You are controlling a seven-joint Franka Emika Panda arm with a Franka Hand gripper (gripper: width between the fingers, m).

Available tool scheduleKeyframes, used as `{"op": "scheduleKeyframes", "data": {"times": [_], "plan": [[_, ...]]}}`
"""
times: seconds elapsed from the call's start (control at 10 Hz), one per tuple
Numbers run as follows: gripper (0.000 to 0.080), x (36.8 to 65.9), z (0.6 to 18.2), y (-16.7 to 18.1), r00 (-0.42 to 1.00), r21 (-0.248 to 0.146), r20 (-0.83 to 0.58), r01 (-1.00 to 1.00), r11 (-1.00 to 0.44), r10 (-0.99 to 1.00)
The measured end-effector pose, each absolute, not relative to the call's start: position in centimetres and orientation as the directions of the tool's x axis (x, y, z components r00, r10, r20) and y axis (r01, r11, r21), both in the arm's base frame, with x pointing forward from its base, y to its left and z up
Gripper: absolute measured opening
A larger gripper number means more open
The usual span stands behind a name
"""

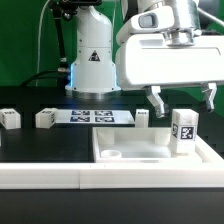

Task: Assemble one leg

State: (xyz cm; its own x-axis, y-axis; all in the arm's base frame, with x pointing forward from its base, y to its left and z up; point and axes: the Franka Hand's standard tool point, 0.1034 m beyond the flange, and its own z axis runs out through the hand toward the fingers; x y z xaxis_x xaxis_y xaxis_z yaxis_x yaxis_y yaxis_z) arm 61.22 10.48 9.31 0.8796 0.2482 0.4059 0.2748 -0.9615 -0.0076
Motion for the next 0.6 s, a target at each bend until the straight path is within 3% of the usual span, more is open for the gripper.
{"op": "scheduleKeyframes", "data": {"times": [0.6], "plan": [[0.0649,60.6,8.7,11.0,0.958,-0.098,0.059,0.285,-0.954,0.280]]}}
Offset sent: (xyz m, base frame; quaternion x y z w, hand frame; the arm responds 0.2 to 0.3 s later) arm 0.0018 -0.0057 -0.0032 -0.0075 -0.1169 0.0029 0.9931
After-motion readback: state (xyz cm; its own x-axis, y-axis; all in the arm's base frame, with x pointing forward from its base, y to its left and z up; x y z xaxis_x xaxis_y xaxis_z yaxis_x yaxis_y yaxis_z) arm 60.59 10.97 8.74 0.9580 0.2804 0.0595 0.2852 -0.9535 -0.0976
